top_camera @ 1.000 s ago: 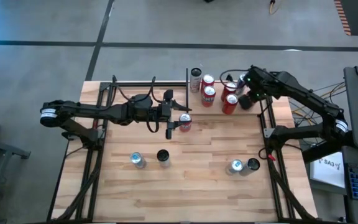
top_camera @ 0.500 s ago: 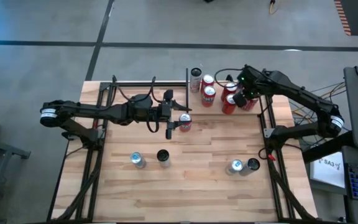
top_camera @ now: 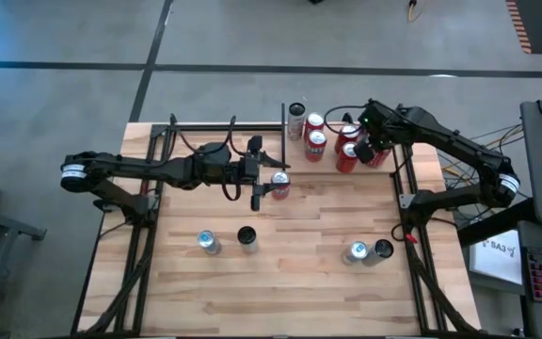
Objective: Place canned beverage on shelf
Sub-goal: Put the red white soda can on the shelf
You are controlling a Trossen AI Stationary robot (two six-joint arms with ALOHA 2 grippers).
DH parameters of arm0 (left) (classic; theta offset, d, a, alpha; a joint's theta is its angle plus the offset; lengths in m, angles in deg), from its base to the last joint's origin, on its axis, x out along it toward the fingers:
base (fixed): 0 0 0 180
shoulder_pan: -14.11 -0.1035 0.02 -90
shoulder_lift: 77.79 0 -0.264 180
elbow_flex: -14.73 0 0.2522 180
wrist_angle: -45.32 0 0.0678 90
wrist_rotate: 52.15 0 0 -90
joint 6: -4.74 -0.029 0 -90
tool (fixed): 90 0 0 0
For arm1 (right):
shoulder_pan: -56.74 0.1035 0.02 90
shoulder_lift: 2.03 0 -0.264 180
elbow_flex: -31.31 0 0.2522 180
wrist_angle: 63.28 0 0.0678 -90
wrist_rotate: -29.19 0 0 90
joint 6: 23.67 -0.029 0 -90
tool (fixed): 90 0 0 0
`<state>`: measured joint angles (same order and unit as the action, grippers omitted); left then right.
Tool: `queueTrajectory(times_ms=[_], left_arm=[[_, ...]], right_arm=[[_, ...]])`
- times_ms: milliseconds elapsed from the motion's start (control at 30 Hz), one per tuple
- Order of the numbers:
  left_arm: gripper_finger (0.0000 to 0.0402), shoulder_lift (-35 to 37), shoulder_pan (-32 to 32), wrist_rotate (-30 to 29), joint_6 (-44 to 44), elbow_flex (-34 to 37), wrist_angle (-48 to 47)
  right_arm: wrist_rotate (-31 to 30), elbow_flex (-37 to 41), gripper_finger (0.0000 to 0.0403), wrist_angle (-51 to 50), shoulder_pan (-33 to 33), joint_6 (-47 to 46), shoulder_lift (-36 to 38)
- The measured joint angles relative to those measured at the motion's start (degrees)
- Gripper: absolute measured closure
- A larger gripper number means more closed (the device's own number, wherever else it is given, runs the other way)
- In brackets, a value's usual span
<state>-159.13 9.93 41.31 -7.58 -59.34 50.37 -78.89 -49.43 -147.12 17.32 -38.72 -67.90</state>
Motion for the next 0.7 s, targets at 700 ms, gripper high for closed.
queueTrajectory(times_ms=[700], left_arm=[[0.0212, 0.00, 0.00, 0.00, 0.66, 0.00, -0.02]], right_arm=[[2.39, 0.89, 0.0394, -0.11, 0.02, 2.19, 0.04]])
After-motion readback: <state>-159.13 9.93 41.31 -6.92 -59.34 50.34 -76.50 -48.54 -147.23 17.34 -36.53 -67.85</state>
